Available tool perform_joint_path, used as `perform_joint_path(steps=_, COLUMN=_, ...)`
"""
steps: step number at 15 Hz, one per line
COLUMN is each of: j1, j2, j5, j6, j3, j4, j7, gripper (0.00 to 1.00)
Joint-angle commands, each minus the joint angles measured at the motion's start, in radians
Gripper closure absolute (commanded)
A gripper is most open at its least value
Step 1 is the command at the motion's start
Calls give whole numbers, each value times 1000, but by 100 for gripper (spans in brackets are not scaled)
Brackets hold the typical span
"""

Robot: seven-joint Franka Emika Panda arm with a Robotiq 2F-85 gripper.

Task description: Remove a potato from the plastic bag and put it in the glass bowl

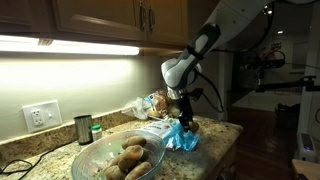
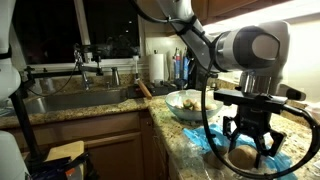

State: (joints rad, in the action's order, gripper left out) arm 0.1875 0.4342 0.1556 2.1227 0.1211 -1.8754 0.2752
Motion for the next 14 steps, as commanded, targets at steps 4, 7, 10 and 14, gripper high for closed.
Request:
perform_joint_path(steps=4, j1=-41, j2=-177, j5=56, j6=-60, j3=-2, j4=-105, j7=-21, gripper=59)
perform_joint_path(steps=7, j1=-58, j2=-217, j5=74, j6=-68, j3=-9, j4=-116, j7=-27, gripper=59)
perform_joint_path(steps=10, j1=-72, j2=-248, j5=92, j6=-72, j3=-14, j4=-119, j7=-29, gripper=59)
perform_joint_path(steps=14, j1=-86, j2=-276, j5=114, j6=-74, j3=-21, j4=-113, j7=-30, gripper=59)
